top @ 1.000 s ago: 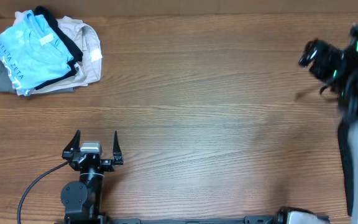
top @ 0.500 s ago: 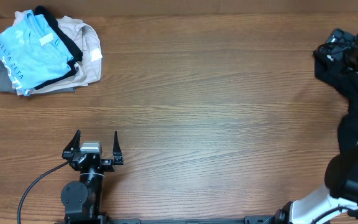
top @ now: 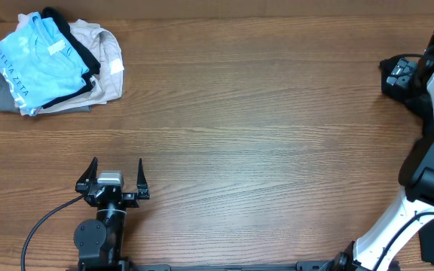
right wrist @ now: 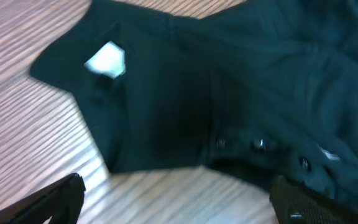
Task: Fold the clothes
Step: 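Reach the right gripper to the black shirt at the right edge, then grasp the black shirt and drag it leftward to table center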
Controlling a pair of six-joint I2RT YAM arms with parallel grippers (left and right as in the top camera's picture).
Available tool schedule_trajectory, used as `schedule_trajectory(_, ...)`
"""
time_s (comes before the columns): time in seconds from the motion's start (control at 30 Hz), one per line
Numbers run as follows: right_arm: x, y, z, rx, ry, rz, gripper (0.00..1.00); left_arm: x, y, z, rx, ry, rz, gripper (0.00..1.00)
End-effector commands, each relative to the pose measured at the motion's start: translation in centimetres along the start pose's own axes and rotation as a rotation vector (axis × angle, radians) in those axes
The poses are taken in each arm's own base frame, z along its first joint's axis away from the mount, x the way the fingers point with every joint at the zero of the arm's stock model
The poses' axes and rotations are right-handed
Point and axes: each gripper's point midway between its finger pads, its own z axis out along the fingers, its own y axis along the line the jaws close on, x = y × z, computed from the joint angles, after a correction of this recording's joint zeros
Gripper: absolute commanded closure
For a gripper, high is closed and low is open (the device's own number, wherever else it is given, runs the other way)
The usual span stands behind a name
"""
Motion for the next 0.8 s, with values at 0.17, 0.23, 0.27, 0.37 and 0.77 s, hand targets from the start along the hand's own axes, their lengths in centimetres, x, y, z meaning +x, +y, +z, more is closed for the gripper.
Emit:
schedule_trajectory(0.17,-0.9,-0.6,3.1,0.016,-0.027,0.018,0.00,0.0,0.2,0.0,-0.011,-0.005,0.016,0.00)
schedule_trajectory(0.23,-0.4,-0.3,4.0,0.010,-0.013,0.015,0.00,0.0,0.2,0.0,-0.011,-0.005,0.016,0.00)
schedule_trajectory(0.27,-0.1,-0.1,4.5,0.000,-0.005,0.014,0.00,0.0,0.2,0.0,-0.011,-0.005,0.015,0.00)
schedule_trajectory(0.37,0.4,0.2,5.2,-0.013,0.012,0.012,0.03,0.0,0.2,0.0,-0.011,-0.005,0.016,0.00)
schedule_trajectory(0.77,1.1,1.4,5.6,-0.075,0.039,0.035,0.42,0.0,0.2,0.0,-0.011,-0.005,0.016,0.00)
